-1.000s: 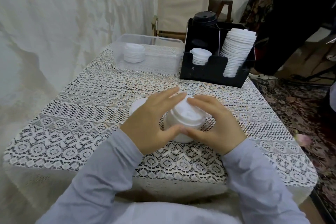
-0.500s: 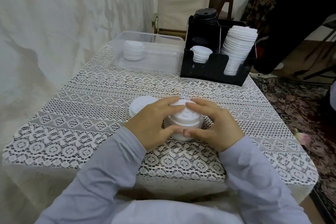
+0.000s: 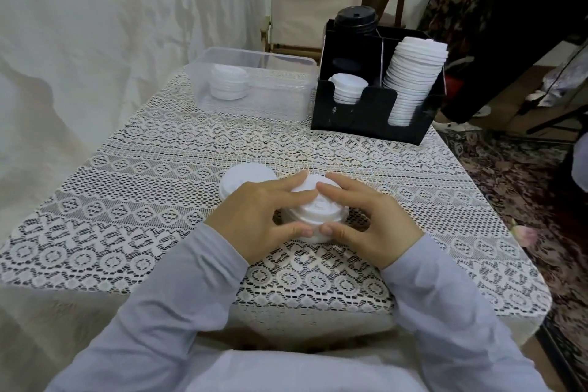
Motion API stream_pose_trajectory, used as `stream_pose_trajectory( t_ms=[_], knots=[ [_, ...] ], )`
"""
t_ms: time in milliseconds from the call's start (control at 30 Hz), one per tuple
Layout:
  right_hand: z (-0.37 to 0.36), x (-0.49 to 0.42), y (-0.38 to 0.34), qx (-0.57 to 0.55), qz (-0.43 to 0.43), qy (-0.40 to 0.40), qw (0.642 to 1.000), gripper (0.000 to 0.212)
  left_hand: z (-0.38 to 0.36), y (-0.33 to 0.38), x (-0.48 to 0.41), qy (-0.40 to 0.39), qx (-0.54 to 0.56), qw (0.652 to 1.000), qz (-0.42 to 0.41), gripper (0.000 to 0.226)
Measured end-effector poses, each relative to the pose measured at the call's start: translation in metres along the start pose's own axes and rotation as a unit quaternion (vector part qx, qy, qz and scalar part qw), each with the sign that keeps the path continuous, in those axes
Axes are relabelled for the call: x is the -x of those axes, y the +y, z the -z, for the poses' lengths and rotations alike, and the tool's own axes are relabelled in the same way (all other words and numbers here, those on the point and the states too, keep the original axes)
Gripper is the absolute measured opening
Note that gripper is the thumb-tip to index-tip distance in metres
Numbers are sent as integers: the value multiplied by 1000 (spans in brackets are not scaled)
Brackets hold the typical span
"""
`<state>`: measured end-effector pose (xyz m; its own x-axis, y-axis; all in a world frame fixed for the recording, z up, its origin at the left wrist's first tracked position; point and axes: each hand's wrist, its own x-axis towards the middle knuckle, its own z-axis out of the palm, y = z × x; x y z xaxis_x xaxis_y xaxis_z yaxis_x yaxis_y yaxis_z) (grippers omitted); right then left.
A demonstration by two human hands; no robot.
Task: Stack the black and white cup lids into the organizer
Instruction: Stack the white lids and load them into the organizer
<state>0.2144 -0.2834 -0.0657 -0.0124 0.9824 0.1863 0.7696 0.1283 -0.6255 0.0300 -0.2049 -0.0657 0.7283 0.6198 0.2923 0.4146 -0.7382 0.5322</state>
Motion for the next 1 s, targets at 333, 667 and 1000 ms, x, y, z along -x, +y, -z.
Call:
stream_pose_trajectory(
  t_ms=[333, 667, 1000],
  knots=[
    [-1, 1, -1, -12, -6, 13, 1000, 61, 4, 9, 3, -18, 6, 999, 40, 67],
    [2, 1, -1, -4, -8, 7, 1000, 59, 34, -16, 12, 163, 287, 942, 59, 43],
    [0, 2, 2, -22, -11, 9, 1000, 59, 52, -34, 6, -82, 32, 971, 221, 97]
  ],
)
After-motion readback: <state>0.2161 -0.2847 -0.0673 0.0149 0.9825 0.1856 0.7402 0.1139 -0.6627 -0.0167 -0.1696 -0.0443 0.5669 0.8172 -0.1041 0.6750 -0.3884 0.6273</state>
